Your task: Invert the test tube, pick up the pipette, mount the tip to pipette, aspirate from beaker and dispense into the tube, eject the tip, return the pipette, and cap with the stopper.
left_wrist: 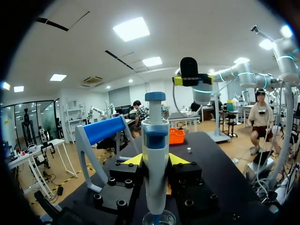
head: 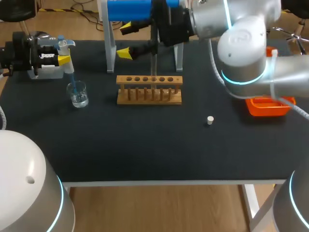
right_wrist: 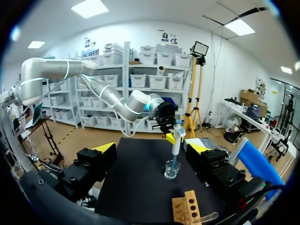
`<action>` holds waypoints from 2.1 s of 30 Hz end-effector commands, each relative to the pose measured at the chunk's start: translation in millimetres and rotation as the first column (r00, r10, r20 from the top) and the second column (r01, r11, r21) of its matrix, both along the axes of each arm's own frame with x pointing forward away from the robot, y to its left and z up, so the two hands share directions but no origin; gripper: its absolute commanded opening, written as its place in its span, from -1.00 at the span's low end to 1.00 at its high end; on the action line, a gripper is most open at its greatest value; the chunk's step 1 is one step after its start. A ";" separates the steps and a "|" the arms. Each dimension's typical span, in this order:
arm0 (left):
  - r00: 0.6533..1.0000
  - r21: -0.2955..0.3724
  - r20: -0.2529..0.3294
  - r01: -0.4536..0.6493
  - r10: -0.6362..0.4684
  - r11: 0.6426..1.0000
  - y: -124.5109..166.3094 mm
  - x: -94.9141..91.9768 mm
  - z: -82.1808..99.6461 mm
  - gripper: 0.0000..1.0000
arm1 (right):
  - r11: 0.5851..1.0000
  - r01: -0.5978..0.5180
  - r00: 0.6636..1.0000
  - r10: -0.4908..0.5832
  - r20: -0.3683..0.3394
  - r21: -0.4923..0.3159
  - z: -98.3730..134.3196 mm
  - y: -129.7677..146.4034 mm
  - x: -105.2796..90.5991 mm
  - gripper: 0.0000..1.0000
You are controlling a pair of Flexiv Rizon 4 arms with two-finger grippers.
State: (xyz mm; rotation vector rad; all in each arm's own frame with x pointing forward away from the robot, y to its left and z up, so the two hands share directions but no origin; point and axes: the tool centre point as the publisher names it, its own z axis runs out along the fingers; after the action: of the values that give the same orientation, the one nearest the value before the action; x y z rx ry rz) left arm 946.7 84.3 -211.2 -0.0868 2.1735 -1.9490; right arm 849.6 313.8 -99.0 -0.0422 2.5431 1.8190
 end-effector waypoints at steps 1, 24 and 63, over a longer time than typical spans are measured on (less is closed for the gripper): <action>1.000 -0.001 0.001 0.004 -0.004 1.000 1.0 0.5 -0.3 -1.00 | 0.980 -0.199 0.978 0.198 -0.062 -0.010 5.4 -2.7 4.8 1.00; 1.000 -0.001 0.001 0.004 -0.004 1.000 1.0 0.5 -0.3 -1.00 | 0.942 -0.327 0.942 0.320 -0.097 -0.071 17.5 79.2 38.1 1.00; 1.000 -0.001 0.001 0.004 -0.004 1.000 1.0 0.5 -0.3 -1.00 | 0.956 -0.277 0.957 0.267 -0.110 -0.093 -15.8 168.1 67.4 -1.00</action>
State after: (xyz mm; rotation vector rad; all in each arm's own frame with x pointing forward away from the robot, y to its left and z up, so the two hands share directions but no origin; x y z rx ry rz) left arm 946.7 84.4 -211.2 -0.0870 2.1736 -1.9492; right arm 913.4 476.3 -112.7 -0.3265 2.8154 1.8095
